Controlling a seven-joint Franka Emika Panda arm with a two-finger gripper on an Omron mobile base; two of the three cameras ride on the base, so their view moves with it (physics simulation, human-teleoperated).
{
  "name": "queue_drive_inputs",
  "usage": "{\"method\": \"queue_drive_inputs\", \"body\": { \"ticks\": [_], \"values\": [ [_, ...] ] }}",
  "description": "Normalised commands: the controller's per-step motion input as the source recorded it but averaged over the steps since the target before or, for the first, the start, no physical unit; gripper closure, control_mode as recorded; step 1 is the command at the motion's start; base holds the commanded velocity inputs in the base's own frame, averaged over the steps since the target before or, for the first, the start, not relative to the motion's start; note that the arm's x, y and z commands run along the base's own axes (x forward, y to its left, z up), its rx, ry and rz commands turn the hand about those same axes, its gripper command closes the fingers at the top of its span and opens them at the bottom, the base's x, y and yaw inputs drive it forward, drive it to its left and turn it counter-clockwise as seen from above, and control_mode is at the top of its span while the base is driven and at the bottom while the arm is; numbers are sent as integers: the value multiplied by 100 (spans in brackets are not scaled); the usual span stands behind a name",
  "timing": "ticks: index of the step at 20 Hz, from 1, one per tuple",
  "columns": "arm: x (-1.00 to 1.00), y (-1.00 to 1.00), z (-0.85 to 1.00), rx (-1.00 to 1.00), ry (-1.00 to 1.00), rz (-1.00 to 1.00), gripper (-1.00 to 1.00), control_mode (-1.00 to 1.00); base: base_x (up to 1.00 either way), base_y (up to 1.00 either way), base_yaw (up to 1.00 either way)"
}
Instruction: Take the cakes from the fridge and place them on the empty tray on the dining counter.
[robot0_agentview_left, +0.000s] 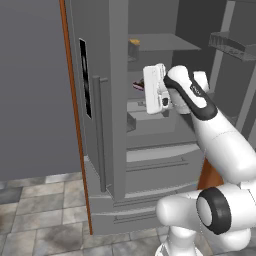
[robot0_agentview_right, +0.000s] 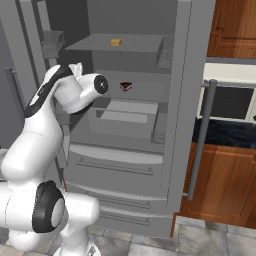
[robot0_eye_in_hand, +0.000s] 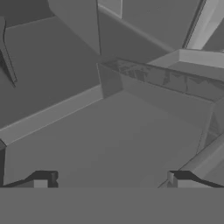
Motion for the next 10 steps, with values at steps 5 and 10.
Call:
{"method": "queue_drive_inputs", "body": {
  "ticks": [5,10],
  "values": [
    [45,48,-35,0,0,11,-100,-100,0,0,0],
    [44,65,-34,0,0,3,-100,-100,0,0,0]
  ]
}}
